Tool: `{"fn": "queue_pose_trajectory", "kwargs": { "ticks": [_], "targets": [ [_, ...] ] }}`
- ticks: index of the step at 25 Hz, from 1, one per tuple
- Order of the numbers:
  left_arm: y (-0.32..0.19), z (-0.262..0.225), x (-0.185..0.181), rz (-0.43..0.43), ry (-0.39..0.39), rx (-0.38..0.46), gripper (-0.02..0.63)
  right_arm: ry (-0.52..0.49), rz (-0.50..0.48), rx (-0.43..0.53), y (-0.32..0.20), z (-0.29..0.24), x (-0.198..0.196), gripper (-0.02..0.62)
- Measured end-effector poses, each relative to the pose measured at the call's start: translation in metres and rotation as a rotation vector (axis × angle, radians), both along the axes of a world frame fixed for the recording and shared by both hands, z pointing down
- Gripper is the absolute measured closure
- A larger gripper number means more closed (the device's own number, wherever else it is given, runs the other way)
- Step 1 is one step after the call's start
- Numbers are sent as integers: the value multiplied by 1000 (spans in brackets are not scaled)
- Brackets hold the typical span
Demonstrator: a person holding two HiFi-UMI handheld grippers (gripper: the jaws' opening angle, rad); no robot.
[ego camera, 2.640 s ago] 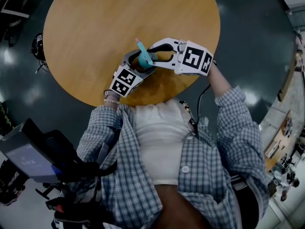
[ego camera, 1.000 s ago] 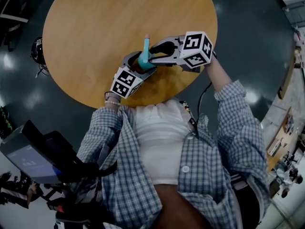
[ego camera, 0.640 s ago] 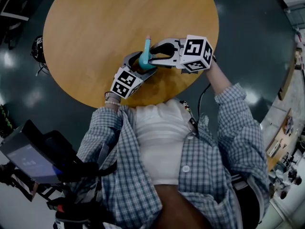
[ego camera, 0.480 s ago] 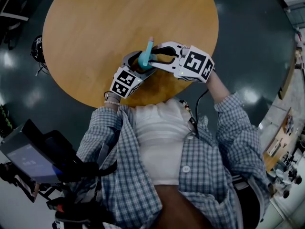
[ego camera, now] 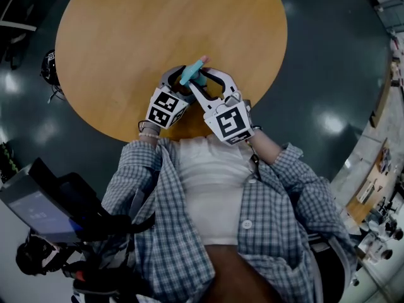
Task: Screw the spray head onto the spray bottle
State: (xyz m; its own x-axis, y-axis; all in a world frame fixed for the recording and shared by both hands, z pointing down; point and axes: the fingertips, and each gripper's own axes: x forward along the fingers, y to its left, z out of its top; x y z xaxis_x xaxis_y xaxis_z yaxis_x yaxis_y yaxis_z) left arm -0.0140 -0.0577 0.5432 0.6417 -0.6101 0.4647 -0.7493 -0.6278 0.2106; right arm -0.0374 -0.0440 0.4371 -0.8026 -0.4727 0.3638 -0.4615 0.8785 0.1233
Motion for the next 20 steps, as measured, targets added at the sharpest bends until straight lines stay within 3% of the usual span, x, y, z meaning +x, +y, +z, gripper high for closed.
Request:
{"fn": "queue_pose_trajectory", "kwargs": {
  "ticks": [5,8,13,20],
  "targets": [
    [0,5,-1,-14,-11,-5,222,-30,228,-56,-4,2,1,476],
    [-1,5,-2,-22,-10,-5,222,-36,285,-71,-5,2,1,476],
    [-1,5,-2,-20,-9,-6,222,-6,185,-137,-3,9,1,476],
    [-2,1,2,-9,1,-2,222,15,-46,-203,7,14,20,475]
  ]
}}
